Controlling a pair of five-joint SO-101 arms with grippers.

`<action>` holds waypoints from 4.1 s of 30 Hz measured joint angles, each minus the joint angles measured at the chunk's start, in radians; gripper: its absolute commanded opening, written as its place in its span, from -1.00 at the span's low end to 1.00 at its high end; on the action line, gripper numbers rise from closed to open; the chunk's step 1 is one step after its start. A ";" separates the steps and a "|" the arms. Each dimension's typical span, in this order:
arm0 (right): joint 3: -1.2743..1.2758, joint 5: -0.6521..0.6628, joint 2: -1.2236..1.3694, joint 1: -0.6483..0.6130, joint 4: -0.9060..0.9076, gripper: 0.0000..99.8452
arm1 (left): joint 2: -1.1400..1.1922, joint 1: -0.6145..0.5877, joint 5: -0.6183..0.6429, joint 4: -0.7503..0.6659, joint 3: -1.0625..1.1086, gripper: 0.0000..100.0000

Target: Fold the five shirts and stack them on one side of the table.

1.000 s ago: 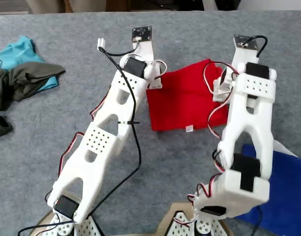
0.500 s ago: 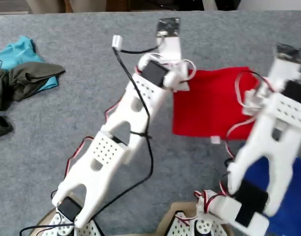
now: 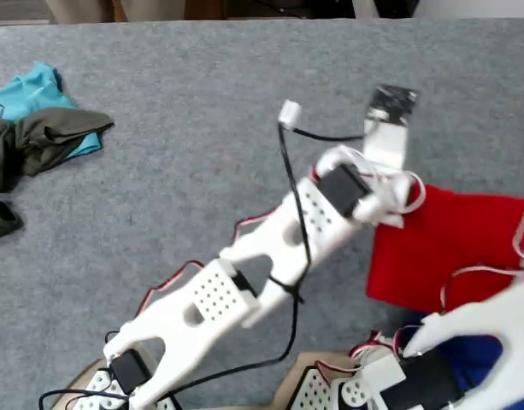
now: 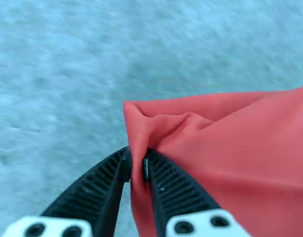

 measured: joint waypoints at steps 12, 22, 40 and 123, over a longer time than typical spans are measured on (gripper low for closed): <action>0.009 0.094 0.006 0.305 -0.086 -0.99 | 0.000 0.140 0.002 -0.186 0.247 -0.96; -0.176 0.106 0.245 0.411 -0.115 -0.99 | 0.000 0.175 -0.002 -0.242 0.290 -0.96; -0.290 0.157 0.322 0.454 -0.089 -0.67 | 0.000 0.170 -0.002 -0.247 0.293 -0.77; -1.356 -0.226 0.964 -1.511 0.284 -0.70 | 0.169 -1.847 -0.500 0.063 0.384 -0.96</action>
